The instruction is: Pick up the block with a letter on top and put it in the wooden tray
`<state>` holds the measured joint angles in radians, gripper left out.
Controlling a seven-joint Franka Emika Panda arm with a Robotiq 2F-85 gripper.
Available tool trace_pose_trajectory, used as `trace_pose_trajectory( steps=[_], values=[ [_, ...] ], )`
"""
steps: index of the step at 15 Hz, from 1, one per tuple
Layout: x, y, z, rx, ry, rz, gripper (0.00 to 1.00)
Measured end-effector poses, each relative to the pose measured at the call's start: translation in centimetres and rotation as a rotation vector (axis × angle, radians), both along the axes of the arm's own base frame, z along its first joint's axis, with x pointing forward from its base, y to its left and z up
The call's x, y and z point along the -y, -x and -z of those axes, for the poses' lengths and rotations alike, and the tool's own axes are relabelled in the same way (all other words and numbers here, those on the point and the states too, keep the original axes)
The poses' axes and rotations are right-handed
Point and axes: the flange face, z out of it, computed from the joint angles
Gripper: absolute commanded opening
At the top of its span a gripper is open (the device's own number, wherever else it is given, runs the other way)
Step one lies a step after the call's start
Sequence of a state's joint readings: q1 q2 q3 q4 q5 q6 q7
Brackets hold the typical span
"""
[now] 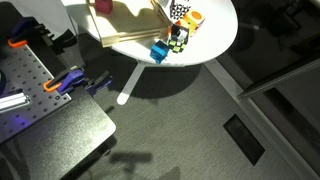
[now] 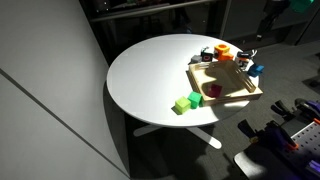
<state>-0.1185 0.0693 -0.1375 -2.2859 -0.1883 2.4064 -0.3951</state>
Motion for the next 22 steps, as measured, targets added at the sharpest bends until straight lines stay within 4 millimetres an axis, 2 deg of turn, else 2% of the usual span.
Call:
trace_pose_trajectory(
  steps=[7, 12, 22],
  values=[
    [2.3, -0.6, 3.8, -0.006, 0.004, -0.07, 1.0],
    [3.1, -2.0, 5.4, -0.019, 0.014, -0.125, 1.0],
    [2.8, -2.0, 6.1, -0.03, 0.01, -0.129, 1.0]
  ],
)
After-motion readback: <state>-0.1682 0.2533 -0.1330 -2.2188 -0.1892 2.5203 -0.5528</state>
